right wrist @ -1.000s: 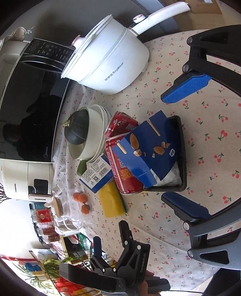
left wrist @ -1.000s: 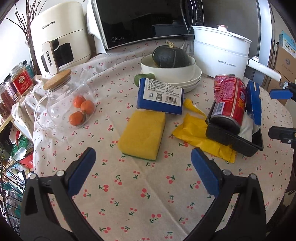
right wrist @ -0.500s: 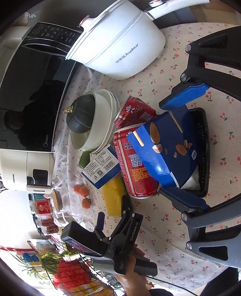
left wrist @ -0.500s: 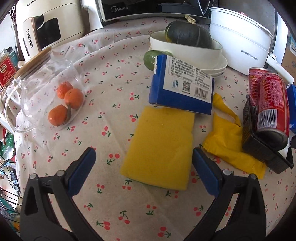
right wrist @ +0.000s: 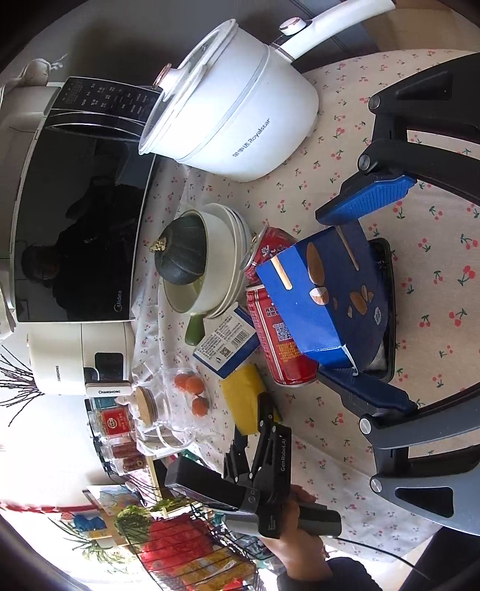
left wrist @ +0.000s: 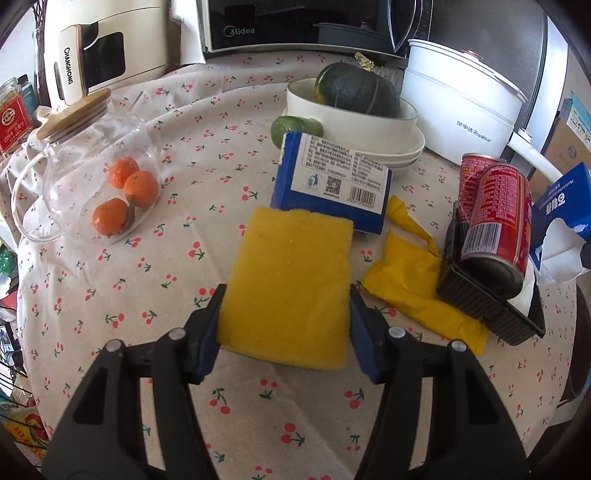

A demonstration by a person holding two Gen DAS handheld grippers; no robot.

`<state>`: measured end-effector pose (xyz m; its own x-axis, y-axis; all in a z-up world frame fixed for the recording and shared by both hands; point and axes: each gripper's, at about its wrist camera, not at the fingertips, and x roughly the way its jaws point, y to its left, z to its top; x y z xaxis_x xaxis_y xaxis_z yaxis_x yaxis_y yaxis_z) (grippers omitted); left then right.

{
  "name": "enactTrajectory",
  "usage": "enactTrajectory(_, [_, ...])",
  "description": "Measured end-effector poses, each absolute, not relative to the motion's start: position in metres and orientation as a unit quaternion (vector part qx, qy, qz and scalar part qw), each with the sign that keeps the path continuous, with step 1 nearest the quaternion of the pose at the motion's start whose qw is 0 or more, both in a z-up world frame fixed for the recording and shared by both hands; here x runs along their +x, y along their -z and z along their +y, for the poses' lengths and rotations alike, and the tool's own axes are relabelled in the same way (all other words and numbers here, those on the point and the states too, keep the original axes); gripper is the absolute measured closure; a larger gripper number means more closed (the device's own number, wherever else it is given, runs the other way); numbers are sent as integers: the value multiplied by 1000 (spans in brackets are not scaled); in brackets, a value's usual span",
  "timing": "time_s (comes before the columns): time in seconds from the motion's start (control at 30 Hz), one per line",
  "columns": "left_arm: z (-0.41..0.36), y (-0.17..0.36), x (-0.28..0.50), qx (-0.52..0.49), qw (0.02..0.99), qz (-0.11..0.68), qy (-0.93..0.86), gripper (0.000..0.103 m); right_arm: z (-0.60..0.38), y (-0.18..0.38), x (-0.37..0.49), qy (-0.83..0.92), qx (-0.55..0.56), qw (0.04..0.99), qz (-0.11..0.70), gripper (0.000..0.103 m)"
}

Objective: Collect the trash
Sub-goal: 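Grasp the yellow sponge with the left tool and lift it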

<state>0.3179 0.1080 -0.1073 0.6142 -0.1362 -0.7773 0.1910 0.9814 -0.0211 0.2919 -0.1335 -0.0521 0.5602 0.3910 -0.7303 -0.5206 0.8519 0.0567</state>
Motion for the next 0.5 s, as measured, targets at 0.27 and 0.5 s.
enactTrajectory(0.27, [106, 69, 282, 29, 906, 412, 92, 41, -152, 13, 259, -237, -63, 896, 369, 25])
enactTrajectory(0.5, [81, 36, 240, 35, 914, 388, 116, 41, -177, -10, 217, -211, -52, 908, 359, 25])
